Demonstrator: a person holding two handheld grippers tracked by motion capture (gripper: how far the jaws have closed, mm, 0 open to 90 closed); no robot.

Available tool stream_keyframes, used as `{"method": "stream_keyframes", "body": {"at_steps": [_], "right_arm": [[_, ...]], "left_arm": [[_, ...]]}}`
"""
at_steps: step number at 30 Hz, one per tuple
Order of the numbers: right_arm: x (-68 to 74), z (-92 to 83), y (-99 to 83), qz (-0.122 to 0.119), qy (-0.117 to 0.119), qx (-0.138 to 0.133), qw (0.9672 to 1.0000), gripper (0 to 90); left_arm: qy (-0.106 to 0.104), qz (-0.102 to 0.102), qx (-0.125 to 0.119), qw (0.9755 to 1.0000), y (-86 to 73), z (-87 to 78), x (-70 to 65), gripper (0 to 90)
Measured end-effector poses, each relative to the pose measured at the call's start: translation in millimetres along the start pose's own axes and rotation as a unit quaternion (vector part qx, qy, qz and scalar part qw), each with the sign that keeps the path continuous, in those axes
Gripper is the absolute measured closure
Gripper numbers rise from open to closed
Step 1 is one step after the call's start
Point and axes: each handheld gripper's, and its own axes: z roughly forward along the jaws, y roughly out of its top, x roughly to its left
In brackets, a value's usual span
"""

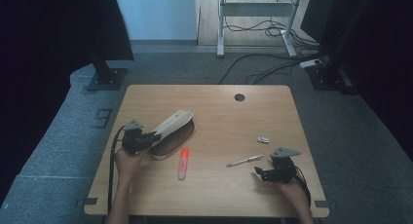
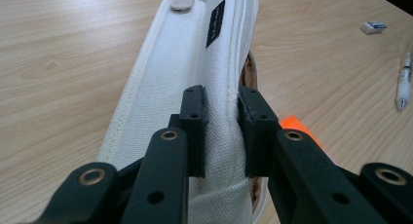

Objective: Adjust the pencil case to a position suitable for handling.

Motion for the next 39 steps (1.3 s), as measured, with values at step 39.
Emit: {"method": "stream_keyframes", "body": {"at_steps": [39], "right_arm": [[-63.9, 31.0, 59.8, -0.016, -0.023, 0.016, 0.9995, 34.3]], "left_arm": [[-0.004, 0.005, 0.002, 1.0, -0.3, 1.1, -0.1, 74.2]]}}
